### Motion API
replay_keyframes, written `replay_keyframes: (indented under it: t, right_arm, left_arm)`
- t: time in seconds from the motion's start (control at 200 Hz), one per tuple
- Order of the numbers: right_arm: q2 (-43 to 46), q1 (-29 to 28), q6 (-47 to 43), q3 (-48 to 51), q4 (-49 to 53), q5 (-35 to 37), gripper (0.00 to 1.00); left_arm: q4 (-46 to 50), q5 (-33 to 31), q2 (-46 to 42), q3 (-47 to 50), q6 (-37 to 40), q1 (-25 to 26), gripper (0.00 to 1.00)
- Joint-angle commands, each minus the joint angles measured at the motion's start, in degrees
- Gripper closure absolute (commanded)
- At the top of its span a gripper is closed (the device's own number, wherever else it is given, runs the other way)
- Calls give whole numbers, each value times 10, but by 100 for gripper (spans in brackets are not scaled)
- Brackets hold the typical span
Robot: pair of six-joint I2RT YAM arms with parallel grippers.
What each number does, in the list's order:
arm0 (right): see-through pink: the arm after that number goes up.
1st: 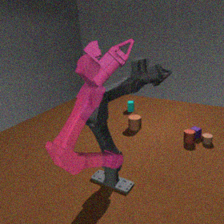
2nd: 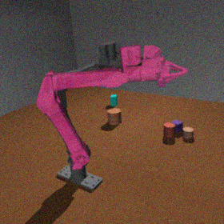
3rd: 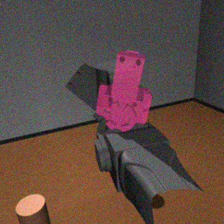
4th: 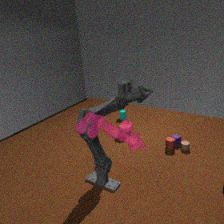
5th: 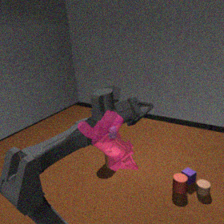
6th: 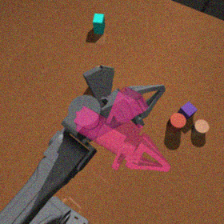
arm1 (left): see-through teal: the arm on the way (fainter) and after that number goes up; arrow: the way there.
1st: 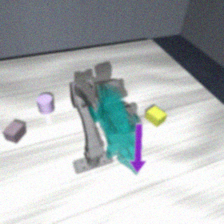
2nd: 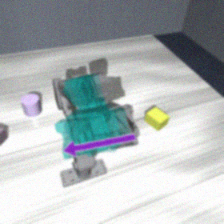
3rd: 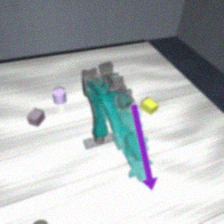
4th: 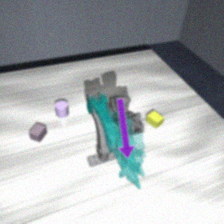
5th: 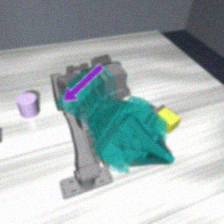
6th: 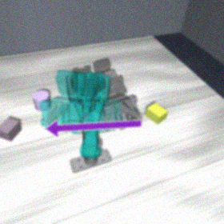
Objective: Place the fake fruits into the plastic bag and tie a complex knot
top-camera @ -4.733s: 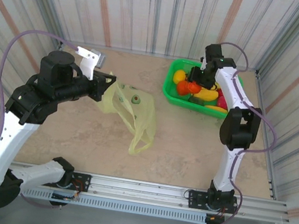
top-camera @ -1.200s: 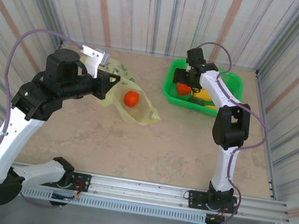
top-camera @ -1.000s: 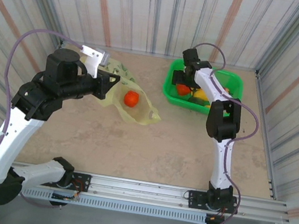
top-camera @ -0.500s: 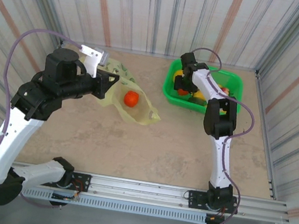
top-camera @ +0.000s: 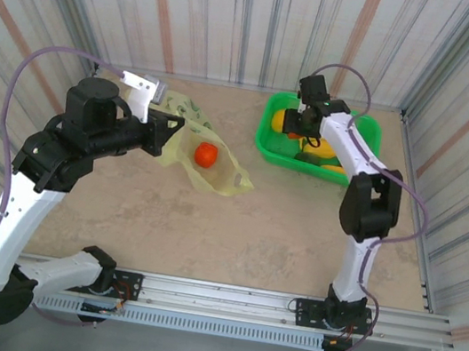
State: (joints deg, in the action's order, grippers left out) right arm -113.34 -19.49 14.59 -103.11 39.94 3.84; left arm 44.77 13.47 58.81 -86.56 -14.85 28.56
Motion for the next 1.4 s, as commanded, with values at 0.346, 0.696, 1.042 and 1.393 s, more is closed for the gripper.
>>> replay_keyframes:
  t: [0.346,0.696,1.042,1.393]
  right_arm:
    - [324,-154,-1,194,-166,-218,41]
    - [290,-297,-5,223,-152,-126,41]
    - [180,-309,10,189,-135,-96,42]
    - [41,-331,53,56,-146,-55,40]
  left_arm:
    - [8,-6,-23,9,-4,-3,100]
    - [5,4,-23,11,-13,-3,100]
    - [0,22,-31,18,-23,-3,100]
    - [-25,61,-31,31,-55,-3,100]
